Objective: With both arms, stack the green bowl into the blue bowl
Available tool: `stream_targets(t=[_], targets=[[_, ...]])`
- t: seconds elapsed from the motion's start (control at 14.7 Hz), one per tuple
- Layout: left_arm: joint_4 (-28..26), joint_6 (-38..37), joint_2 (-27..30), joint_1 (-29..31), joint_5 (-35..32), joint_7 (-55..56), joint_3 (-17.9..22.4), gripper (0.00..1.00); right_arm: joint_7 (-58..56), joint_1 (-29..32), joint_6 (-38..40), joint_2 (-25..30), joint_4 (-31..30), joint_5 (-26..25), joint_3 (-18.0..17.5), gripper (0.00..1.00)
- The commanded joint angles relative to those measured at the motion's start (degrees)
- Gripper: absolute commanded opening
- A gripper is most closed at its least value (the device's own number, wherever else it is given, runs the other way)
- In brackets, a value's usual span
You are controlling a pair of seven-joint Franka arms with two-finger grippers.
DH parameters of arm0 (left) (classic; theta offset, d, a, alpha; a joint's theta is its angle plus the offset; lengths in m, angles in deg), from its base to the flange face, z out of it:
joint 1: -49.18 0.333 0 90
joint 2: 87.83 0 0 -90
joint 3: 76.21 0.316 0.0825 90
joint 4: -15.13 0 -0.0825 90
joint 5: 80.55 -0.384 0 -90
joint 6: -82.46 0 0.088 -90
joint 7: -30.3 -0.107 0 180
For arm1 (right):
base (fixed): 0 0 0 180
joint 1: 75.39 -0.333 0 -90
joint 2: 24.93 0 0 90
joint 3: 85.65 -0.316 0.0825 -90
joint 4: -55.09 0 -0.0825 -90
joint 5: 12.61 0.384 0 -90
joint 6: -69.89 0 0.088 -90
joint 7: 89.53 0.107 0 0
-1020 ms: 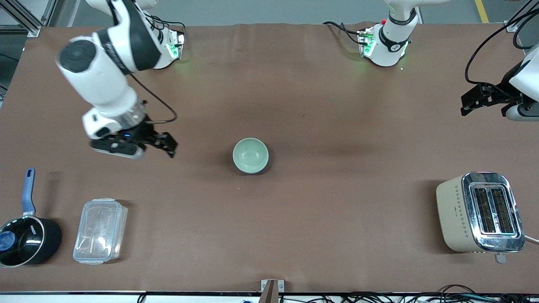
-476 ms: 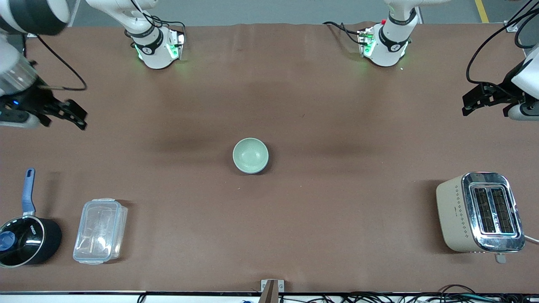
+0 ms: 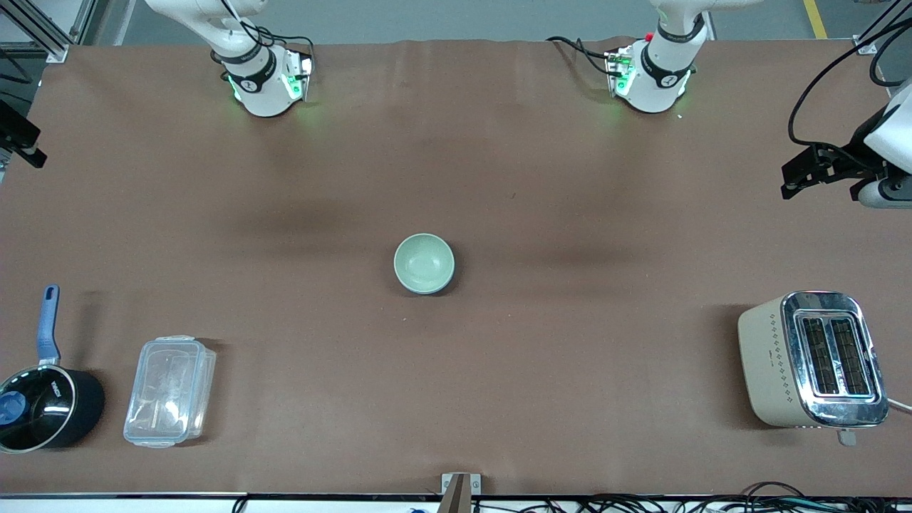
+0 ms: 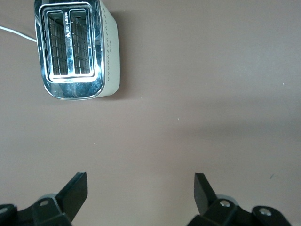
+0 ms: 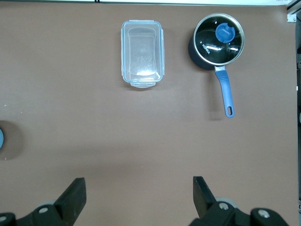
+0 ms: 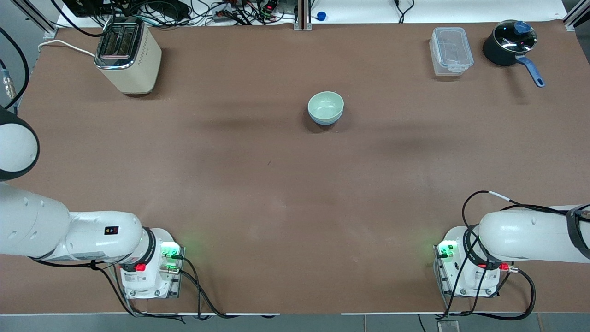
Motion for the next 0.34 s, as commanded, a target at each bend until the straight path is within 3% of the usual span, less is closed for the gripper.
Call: stream_targets(t=[0.0, 0.27], targets=[[1.7, -0.4, -0.7, 0.0, 0.6, -0.9, 0.0, 1.0, -0.7, -0.3, 5.0, -5.0, 7.5, 0.8, 0.3, 1.0], [1.7, -0.6, -0.7, -0.1, 0.8, -1.1, 0.0, 1.0, -0.4, 0.0, 7.2, -7.2, 9.9, 0.9, 0.0, 1.0]])
